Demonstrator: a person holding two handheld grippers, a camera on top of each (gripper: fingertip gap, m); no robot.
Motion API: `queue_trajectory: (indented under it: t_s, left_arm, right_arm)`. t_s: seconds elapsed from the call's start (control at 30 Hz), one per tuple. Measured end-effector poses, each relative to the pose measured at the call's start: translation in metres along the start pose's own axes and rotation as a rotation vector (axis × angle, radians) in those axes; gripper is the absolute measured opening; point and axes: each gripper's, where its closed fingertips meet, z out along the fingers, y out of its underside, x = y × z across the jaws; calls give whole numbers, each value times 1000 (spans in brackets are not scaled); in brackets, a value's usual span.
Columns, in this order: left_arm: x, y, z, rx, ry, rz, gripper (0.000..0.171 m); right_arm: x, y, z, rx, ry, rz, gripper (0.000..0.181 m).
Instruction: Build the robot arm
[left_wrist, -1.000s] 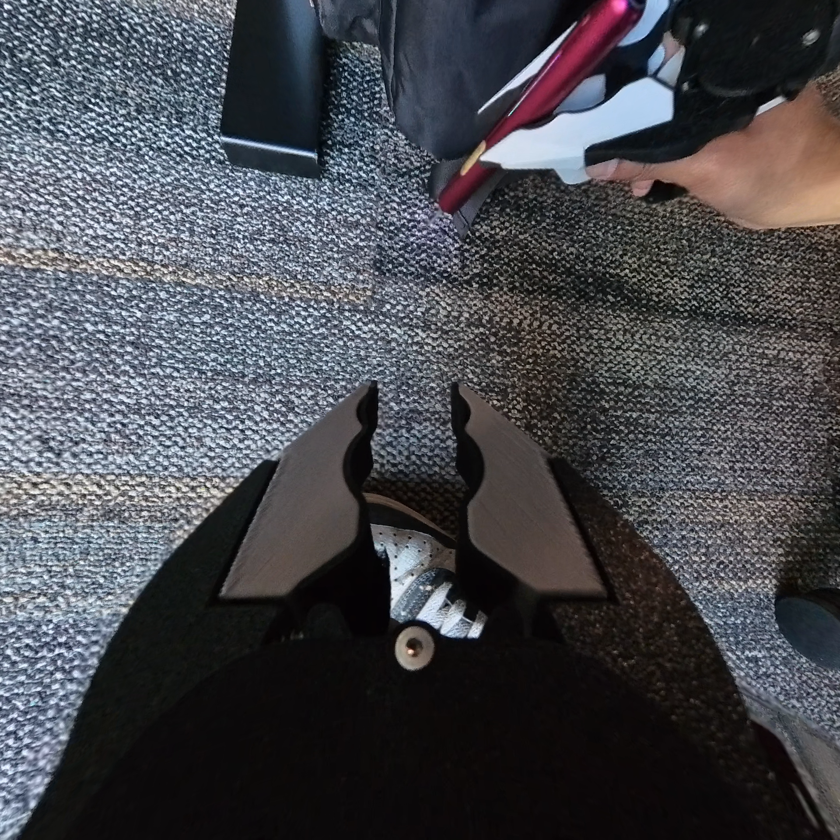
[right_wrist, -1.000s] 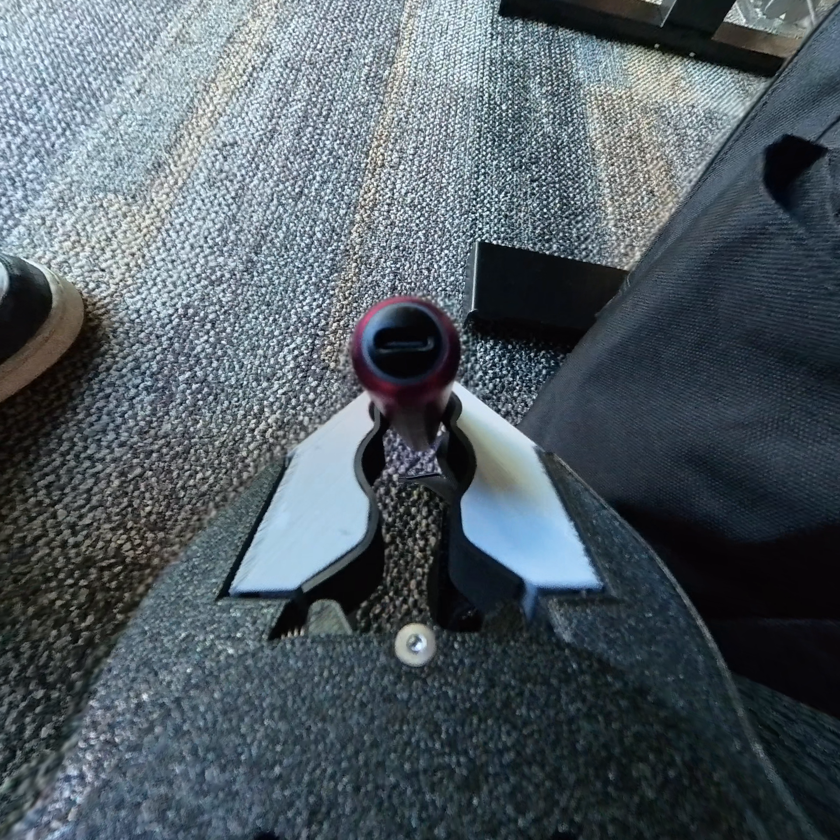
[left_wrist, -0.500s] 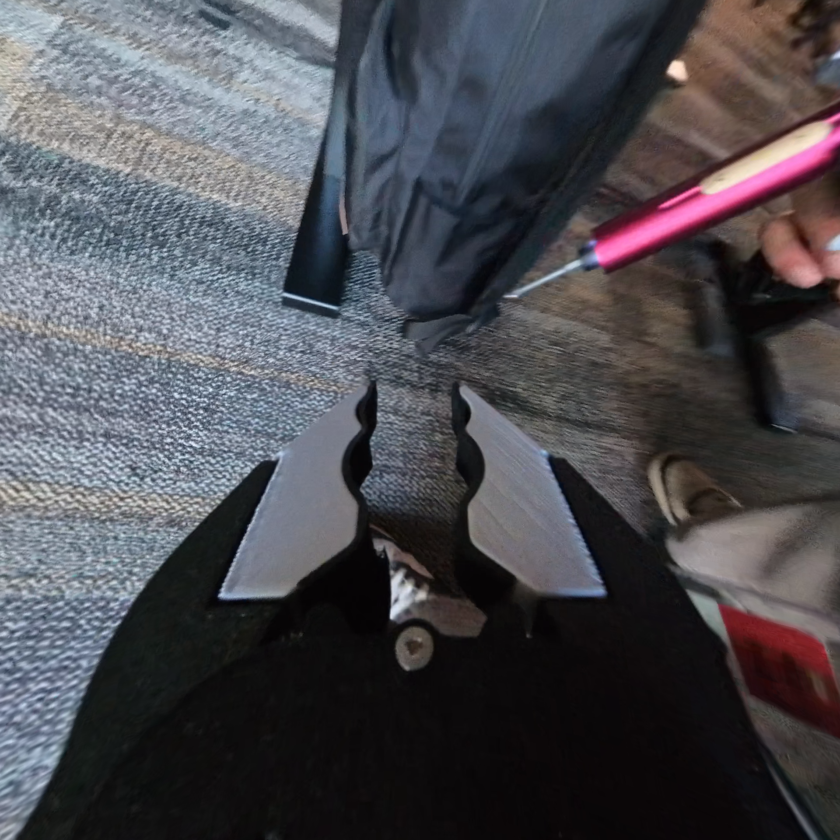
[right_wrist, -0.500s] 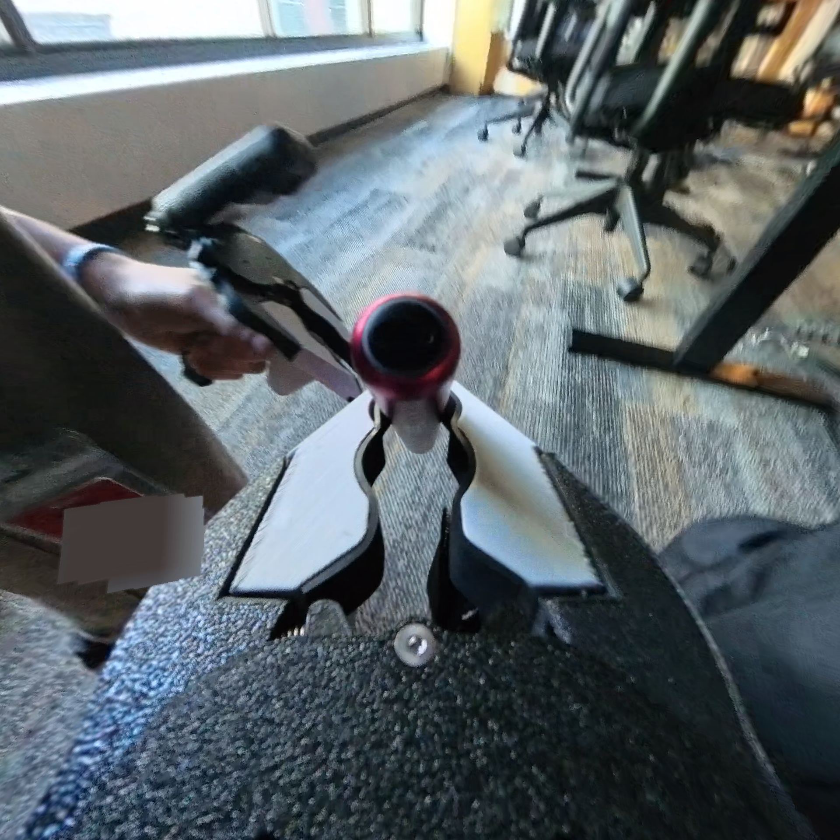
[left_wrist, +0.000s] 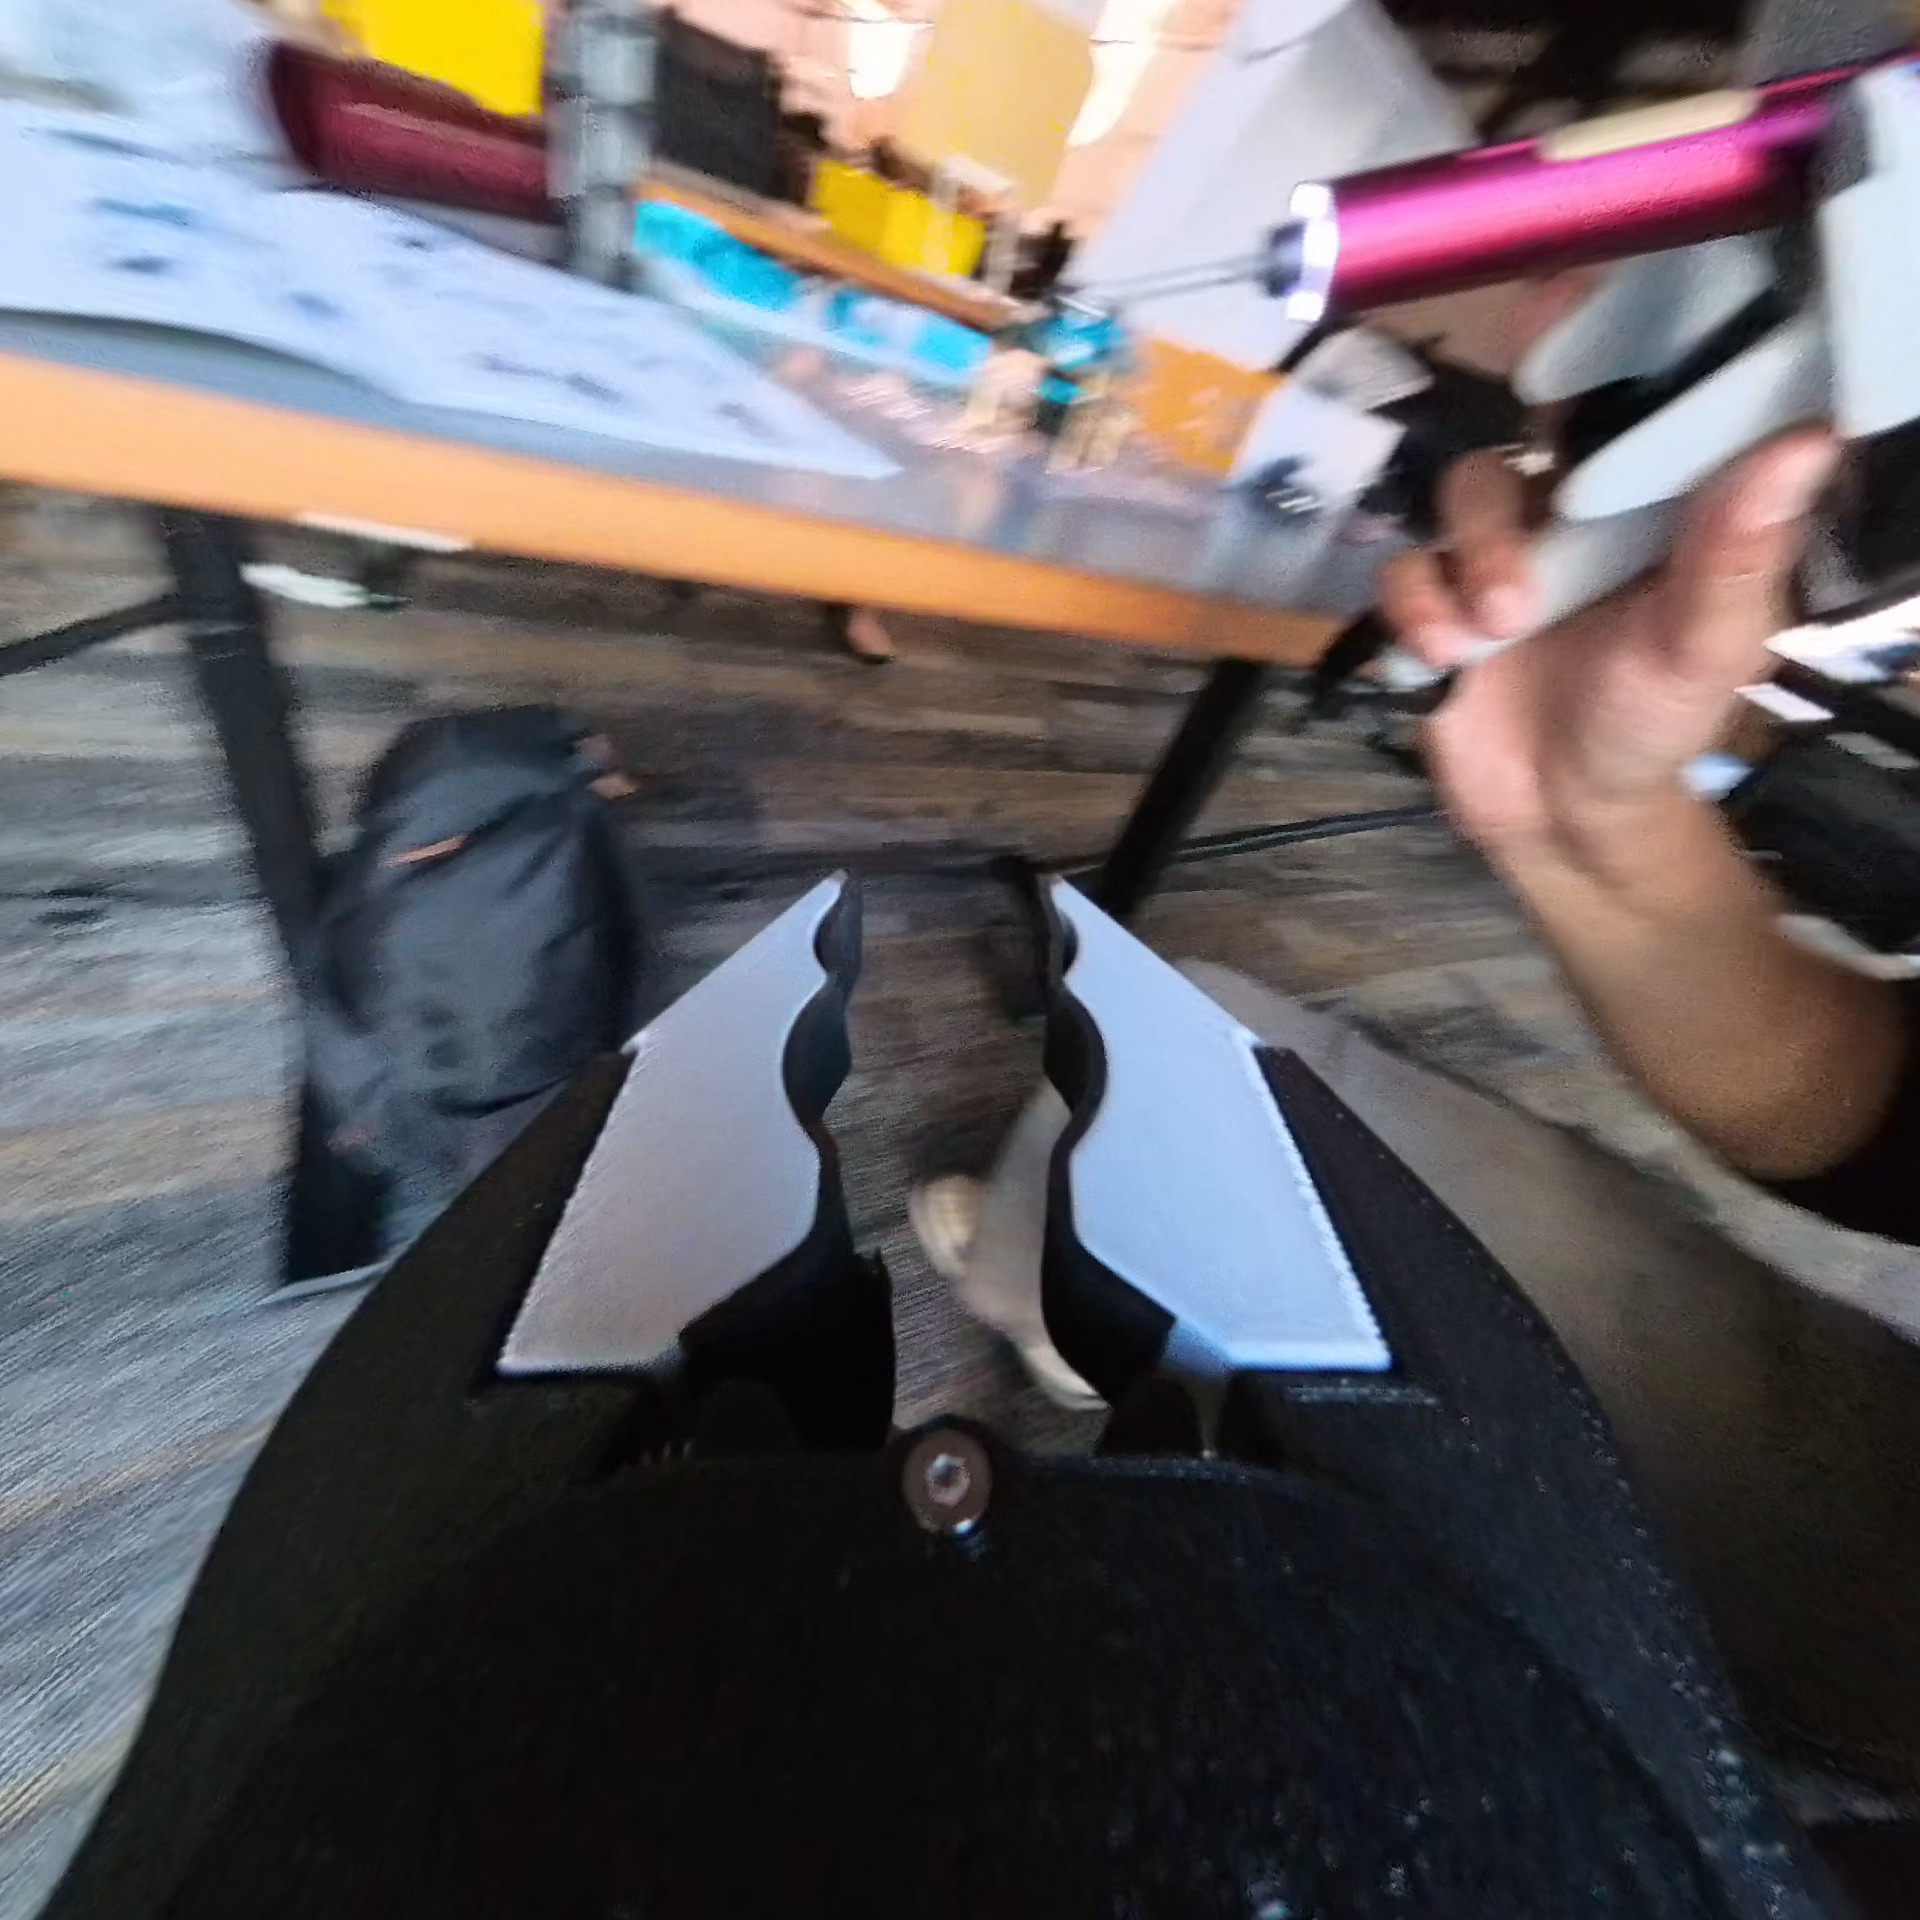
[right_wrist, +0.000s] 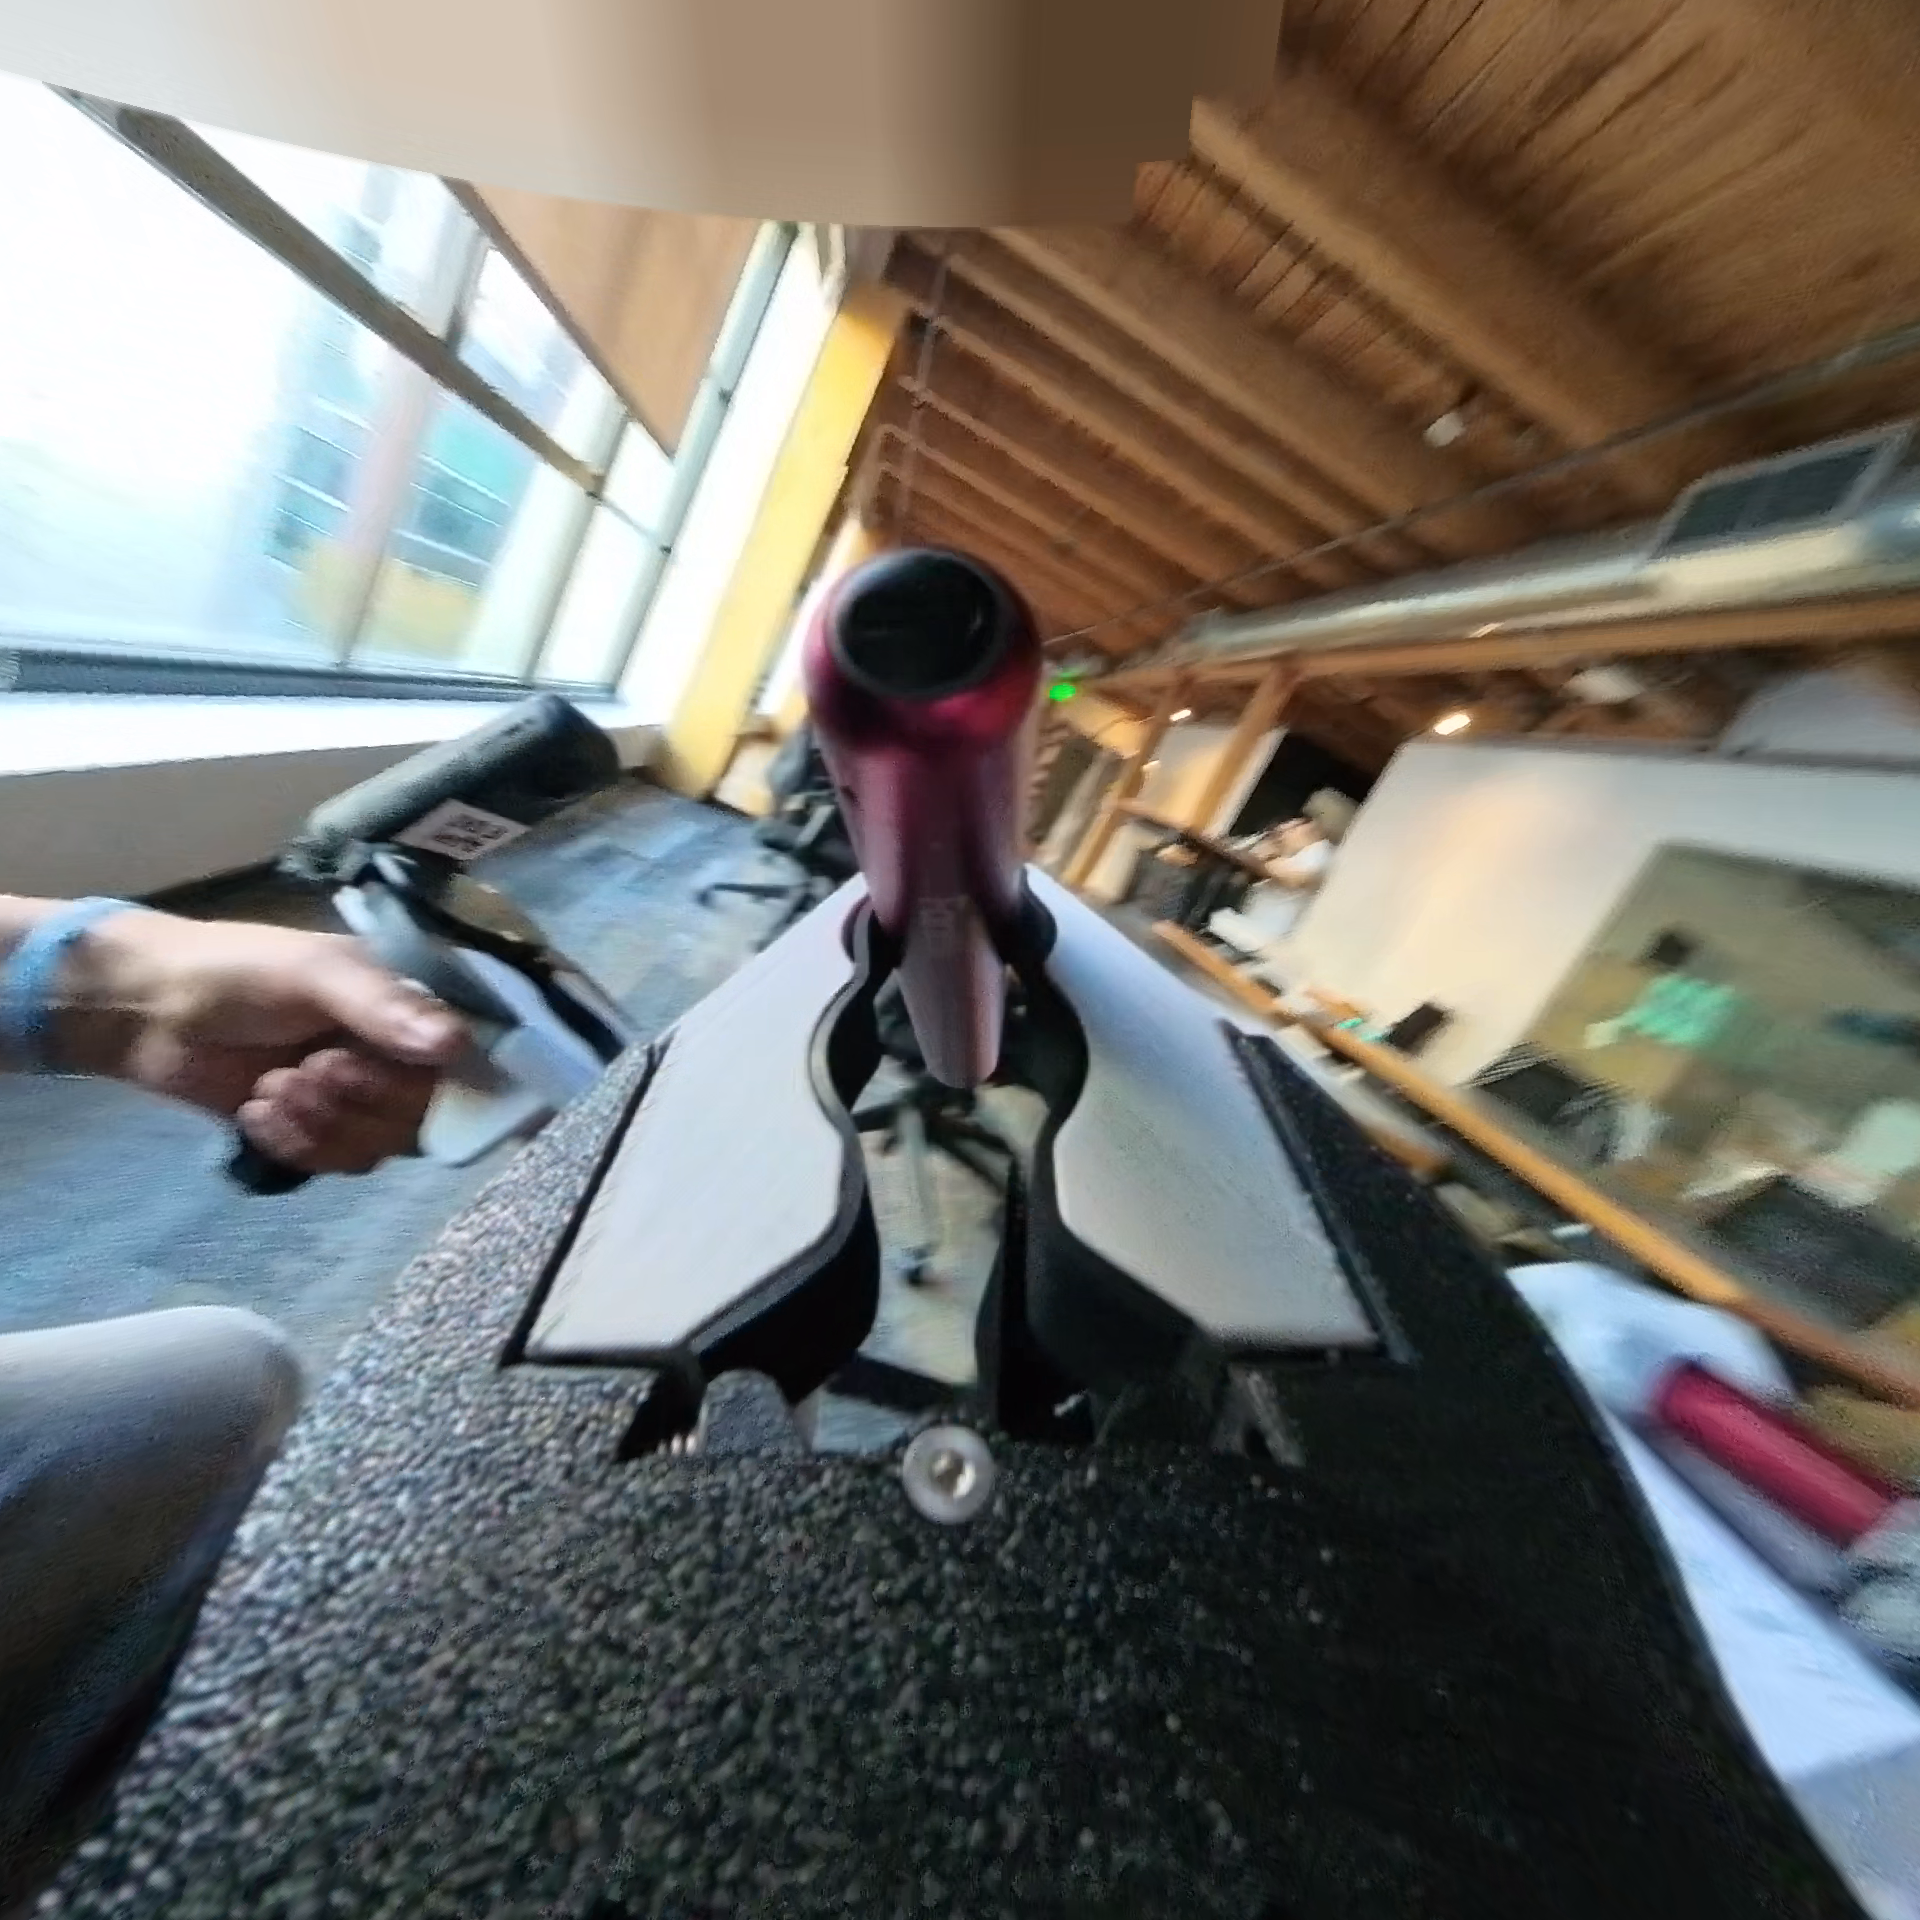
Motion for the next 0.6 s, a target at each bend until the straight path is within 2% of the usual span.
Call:
queue_trajectory:
  t_s: [0.1, 0.23, 0.43, 0.6]
  left_arm:
    - [87, -44, 43, 136, 182, -149, 32]
    - [169, -80, 117, 187, 494, -401, 35]
    - [231, -109, 238, 160, 726, -564, 49]
    - [252, -133, 309, 193, 826, -715, 53]
  right_arm:
    - [18, -42, -42, 3, 66, -202, 20]
    - [52, -55, -106, -39, 175, -379, 20]
    - [144, -48, -191, -33, 367, -383, 21]
    - [189, -42, -230, 25, 455, -356, 21]
